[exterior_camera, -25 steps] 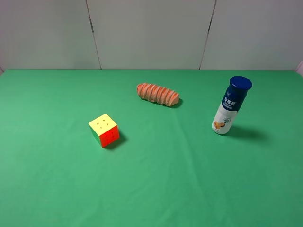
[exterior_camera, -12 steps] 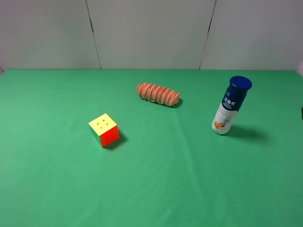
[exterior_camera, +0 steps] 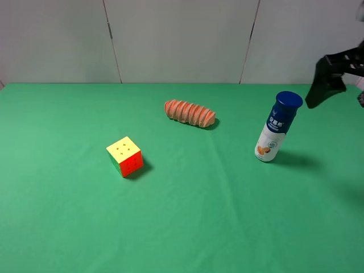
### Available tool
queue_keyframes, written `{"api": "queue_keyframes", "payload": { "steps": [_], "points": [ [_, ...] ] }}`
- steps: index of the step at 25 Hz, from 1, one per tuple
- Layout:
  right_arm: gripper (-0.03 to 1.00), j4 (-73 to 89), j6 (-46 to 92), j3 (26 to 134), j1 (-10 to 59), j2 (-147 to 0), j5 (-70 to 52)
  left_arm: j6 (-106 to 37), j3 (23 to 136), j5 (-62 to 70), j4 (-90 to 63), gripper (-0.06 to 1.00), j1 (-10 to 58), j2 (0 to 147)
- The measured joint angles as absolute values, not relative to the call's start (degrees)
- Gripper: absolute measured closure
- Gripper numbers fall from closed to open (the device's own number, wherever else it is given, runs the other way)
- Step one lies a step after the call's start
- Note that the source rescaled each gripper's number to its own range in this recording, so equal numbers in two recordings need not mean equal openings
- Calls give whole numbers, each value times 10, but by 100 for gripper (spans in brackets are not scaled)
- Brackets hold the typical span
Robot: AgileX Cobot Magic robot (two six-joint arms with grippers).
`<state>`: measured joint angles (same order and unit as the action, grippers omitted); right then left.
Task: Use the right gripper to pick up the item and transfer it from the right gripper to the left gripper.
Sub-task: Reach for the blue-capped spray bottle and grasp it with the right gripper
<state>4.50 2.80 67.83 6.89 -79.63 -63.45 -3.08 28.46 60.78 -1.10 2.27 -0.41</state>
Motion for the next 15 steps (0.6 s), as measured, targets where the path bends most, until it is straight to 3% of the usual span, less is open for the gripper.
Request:
{"api": "queue_keyframes", "payload": {
  "steps": [15],
  "points": [
    [-3, 42, -16, 788, 102, -954, -637, -31, 285, 608, -11, 25, 23, -4]
  ]
}}
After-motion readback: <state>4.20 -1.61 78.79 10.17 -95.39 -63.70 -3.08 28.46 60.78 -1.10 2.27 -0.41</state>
